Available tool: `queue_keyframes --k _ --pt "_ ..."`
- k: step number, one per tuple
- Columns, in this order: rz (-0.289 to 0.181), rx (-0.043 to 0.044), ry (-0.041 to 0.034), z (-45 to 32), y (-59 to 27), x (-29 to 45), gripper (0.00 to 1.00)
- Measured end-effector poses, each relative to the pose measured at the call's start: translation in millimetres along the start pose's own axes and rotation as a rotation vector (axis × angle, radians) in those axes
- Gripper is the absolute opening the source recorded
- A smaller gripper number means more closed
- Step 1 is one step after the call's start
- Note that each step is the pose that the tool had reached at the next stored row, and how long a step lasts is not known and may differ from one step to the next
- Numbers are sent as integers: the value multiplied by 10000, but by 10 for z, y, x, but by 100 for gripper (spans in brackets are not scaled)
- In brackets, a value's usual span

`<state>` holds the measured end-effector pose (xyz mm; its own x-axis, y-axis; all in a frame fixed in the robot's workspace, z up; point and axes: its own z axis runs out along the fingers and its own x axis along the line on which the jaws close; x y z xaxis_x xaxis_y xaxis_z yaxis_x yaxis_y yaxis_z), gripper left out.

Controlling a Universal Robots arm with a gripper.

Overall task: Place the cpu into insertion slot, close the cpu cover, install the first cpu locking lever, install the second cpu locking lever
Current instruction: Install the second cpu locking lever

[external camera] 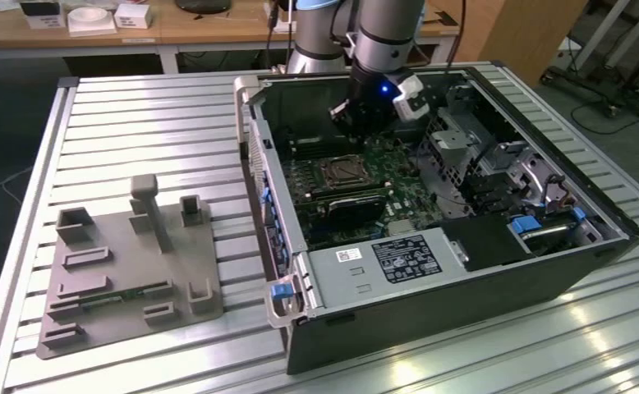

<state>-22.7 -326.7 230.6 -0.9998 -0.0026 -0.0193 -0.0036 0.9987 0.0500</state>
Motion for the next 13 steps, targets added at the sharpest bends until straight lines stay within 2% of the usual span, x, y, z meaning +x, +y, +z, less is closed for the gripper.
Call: queue_keyframes --k 13 --pt "-1 33 -1 -11 -231 1 10"
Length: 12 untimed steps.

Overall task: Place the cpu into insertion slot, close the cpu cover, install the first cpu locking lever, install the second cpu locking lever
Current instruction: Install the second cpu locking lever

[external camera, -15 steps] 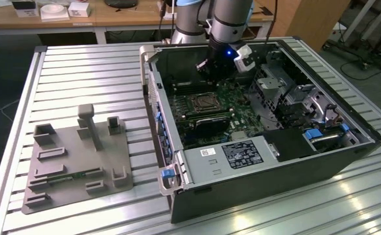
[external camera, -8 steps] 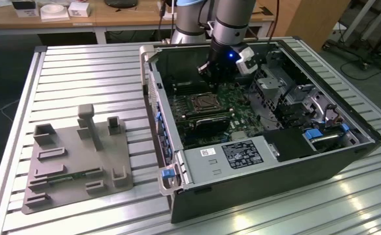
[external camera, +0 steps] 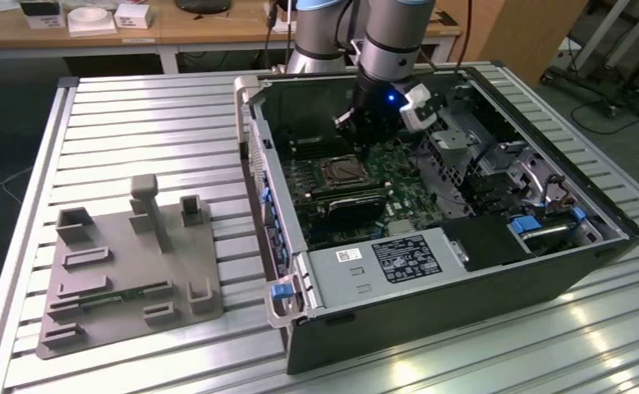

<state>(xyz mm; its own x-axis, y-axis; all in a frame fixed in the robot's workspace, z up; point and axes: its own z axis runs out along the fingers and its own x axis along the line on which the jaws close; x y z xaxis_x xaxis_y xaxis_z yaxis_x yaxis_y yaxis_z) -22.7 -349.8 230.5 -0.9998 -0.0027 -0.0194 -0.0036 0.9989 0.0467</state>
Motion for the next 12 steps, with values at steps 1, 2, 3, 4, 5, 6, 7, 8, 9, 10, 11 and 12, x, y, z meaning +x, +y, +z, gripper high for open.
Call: queue_keyframes --k 1,2,3,4,5,6,7,8,9,10,11,12 --pt "0 1 0 -1 -17 0 10" --pt "0 1 1 -2 -35 0 10" --pt "0 0 0 -3 -50 0 10" --pt "0 0 0 -5 -61 0 10" --pt "0 2 1 -9 -69 0 10" --pt "0 3 2 -18 -74 0 10" --pt "1 3 1 -31 -75 0 10" --pt "1 1 1 -48 -76 0 10" --pt "1 1 0 -67 -77 -1 10" --pt "1 1 1 -85 -78 -1 10" --pt "-1 1 1 -96 -83 -2 10" --pt "-1 0 0 -99 -91 -1 10"
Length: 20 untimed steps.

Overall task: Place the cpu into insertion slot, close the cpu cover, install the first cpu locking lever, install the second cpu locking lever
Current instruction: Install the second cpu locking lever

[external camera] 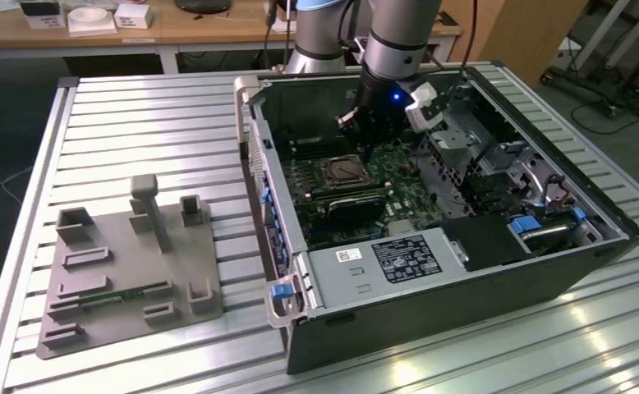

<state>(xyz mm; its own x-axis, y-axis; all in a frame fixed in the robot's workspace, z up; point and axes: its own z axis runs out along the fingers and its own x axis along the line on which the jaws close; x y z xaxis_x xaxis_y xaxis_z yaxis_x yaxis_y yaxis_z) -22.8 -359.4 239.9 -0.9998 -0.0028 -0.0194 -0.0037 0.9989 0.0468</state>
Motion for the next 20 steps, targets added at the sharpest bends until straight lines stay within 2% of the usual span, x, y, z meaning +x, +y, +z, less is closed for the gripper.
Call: queue_keyframes --k 5,9,15,17,20 --pt "1 1 1 -6 -111 21 10" --pt "0 2 0 -9 -188 115 10" --pt "-3 0 1 -4 -215 322 10" --pt "-3 0 -1 -3 -216 354 10" --pt "-5 2 1 -4 -216 360 10"
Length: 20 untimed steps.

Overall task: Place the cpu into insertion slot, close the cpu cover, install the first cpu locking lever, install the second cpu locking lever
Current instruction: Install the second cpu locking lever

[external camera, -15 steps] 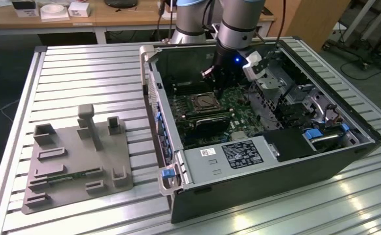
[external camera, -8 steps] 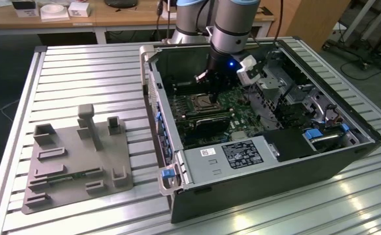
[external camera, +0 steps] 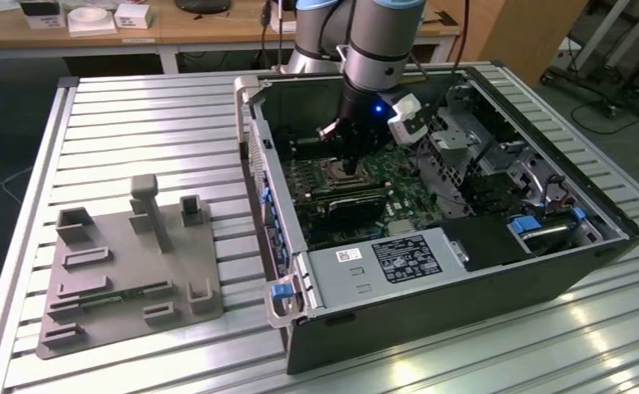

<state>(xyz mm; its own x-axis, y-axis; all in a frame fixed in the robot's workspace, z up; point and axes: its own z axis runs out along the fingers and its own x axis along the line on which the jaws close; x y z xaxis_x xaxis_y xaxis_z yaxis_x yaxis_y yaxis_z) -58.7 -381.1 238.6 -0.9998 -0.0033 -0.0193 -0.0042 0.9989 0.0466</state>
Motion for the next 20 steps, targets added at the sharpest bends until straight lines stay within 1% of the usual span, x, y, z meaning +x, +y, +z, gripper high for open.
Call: queue_keyframes --k 5,8,10,13,16,20 --pt "1 -7 -1 -35 1 28 10" --pt "1 -9 4 -35 2 37 10" --pt "2 -7 11 -37 1 66 10" --pt "3 -9 29 -33 2 133 10" --pt "3 -7 69 -4 0 146 10" --pt "5 -7 157 52 -2 153 10"
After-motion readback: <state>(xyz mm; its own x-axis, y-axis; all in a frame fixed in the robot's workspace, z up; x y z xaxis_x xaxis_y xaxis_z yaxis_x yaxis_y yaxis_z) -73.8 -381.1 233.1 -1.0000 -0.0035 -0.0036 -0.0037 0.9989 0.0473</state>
